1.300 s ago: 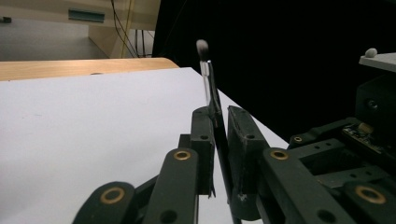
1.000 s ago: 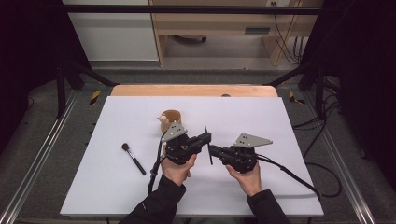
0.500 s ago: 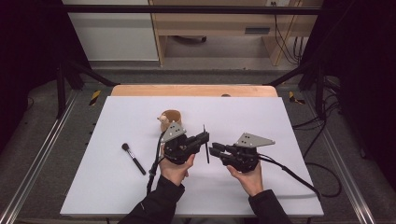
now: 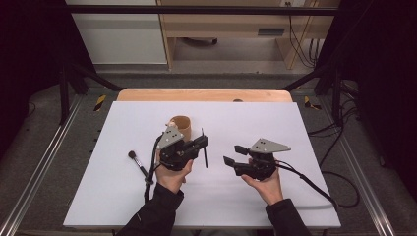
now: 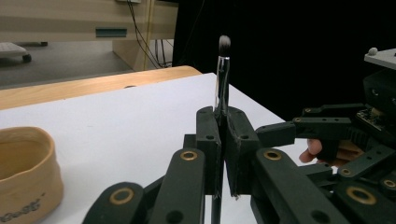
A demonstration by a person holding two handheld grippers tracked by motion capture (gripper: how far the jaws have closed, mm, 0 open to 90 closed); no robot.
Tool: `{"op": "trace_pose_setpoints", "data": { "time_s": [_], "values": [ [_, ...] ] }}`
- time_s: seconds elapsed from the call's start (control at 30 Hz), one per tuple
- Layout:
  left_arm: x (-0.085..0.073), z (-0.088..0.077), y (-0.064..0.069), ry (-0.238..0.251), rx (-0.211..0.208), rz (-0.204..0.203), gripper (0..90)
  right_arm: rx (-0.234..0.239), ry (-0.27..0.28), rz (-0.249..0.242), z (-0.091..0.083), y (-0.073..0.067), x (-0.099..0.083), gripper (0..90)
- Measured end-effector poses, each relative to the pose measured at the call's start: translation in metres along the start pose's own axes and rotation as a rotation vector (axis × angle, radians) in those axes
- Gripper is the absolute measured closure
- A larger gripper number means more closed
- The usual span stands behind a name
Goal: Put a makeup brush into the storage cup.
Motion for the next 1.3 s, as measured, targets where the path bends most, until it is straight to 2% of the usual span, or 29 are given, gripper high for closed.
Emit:
{"op": "trace_pose_setpoints", "data": {
  "time_s": [0.27,0.3,0.53,0.83,1.3],
  "values": [
    [0.008,-0.009,-0.010,0.014,0.020,0.012,84.5,-0.037,-0.003,0.013,-0.009,0.009,-0.001,27.6],
    [0.009,-0.010,-0.011,0.015,0.021,0.015,84.4,-0.043,-0.011,0.015,-0.010,0.010,-0.002,24.1],
    [0.016,-0.016,-0.017,0.010,0.028,0.039,84.4,-0.067,-0.044,0.014,-0.013,0.013,-0.003,17.5],
    [0.026,-0.022,-0.028,0.015,0.055,0.061,84.5,-0.094,-0.054,0.036,-0.023,0.018,-0.008,13.2],
    [0.042,-0.021,-0.045,0.018,0.097,0.083,84.5,-0.143,-0.052,0.064,-0.039,0.029,-0.017,9.9]
  ]
}}
Point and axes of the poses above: each handheld gripper's, and its own axes: z roughly forward along the jaws, x roughly out of its top, y roughly to its right, the point moved 1 cm from there along z, roughly forward along the jaws, and after that the axes turned 9 degrees about x, right-handed, at the moved point
